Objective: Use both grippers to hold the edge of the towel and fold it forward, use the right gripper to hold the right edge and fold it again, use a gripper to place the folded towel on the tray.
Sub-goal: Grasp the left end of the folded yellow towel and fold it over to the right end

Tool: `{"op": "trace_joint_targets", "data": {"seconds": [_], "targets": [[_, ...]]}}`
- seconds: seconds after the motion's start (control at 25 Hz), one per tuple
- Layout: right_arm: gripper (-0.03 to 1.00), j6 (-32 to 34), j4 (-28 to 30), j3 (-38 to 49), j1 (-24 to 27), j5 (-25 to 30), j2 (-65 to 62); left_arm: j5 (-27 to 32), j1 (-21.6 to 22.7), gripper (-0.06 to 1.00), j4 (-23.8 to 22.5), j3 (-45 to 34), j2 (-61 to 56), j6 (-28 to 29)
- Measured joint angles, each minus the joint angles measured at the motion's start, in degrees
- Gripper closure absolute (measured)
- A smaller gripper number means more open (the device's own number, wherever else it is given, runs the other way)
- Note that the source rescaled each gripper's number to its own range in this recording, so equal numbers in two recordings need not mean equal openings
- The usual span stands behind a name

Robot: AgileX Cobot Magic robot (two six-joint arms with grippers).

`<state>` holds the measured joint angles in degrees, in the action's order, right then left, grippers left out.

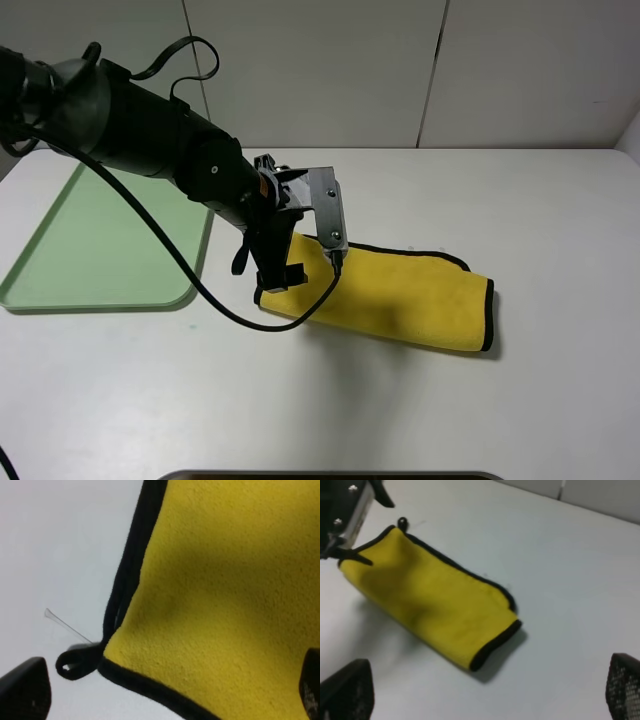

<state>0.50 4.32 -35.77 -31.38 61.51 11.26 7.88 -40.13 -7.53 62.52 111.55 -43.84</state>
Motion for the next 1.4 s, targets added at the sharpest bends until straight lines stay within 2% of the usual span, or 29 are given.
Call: {"op": "trace_joint_targets", "data": {"seconds": [0.2,0.92,1.04,1.16,1.4], "targets": [[-0.03,0.05,-0.97,7.36,0.0,-2.23,-0.91,0.0,0.0,-0.05,0.12,0.0,0.0,0.0],[-0.03,0.25,-2.66,7.67,0.26,-2.37,-1.23,0.0,0.0,-0.04,0.12,0.0,0.0,0.0],[-0.03,0.25,-2.77,7.7,3.85,-2.56,-4.69,0.0,0.0,-0.04,0.12,0.0,0.0,0.0],[-0.03,0.25,-2.77,7.7,10.36,-2.61,-10.47,0.0,0.0,-0.04,0.12,0.0,0.0,0.0],[-0.03,0.25,-2.85,7.7,21.09,-2.62,-11.48,0.04,0.0,-0.04,0.12,0.0,0.0,0.0]]}}
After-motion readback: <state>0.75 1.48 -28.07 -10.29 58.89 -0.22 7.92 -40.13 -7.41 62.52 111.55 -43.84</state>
